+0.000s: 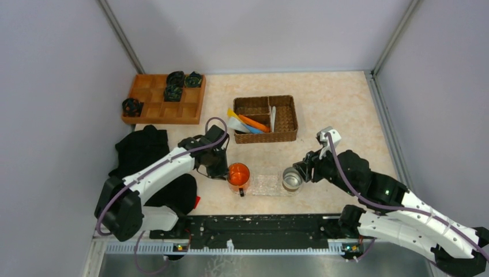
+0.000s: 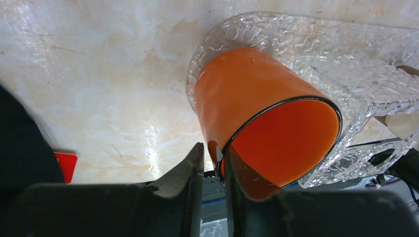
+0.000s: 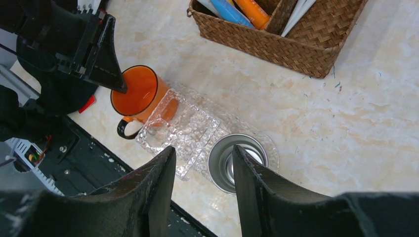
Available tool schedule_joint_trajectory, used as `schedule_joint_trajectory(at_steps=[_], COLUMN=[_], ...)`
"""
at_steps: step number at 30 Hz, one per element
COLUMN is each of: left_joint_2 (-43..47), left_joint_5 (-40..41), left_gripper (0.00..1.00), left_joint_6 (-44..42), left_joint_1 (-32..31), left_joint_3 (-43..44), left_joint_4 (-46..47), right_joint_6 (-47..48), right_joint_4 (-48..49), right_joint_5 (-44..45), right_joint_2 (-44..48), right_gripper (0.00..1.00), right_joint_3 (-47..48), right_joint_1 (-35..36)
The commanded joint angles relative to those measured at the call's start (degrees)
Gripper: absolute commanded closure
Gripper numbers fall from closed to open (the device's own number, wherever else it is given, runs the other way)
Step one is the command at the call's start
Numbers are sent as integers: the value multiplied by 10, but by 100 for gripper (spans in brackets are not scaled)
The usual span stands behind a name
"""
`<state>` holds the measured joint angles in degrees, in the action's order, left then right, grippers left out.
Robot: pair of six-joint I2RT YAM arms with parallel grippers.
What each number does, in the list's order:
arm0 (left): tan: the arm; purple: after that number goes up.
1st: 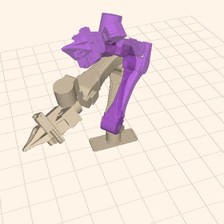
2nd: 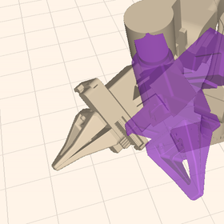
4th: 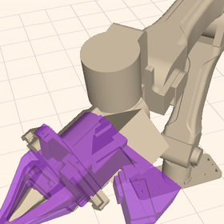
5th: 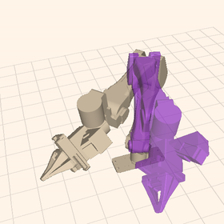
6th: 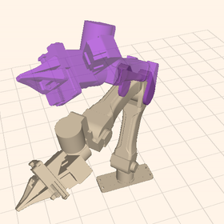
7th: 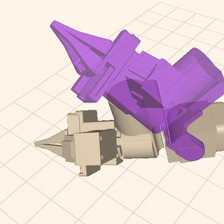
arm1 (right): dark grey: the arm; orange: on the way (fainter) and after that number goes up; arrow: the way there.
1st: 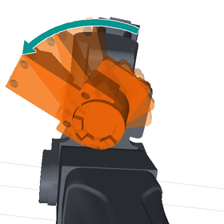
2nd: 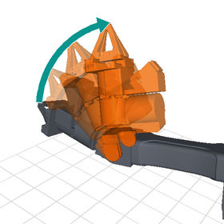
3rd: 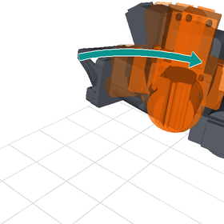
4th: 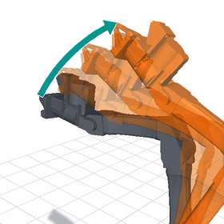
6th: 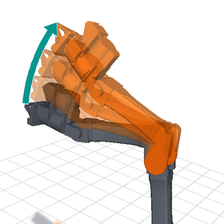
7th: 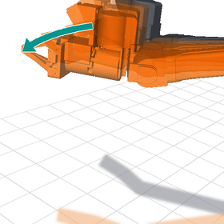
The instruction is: Prepare toiletry sets of a toothbrush and toothpaste on the tray
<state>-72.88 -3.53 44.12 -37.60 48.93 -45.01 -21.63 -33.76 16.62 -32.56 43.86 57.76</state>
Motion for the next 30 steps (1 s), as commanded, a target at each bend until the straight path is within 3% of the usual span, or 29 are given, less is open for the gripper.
schedule_joint_trajectory(at_steps=[1,3,9,30], left_joint_2=[-19,-30,-54,-73], left_joint_5=[14,10,-6,-11], left_gripper=[78,87,100,99], left_joint_6=[3,-5,-28,-155], left_joint_1=[-3,-3,-3,-9], left_joint_3=[26,33,56,122], left_joint_4=[2,3,5,-82], right_joint_6=[5,4,4,4], right_joint_4=[23,22,21,17], right_joint_5=[-1,0,1,4], right_joint_2=[6,5,-1,-25], right_gripper=[54,54,54,54], right_joint_3=[-2,-2,0,9], right_joint_1=[3,3,3,4])
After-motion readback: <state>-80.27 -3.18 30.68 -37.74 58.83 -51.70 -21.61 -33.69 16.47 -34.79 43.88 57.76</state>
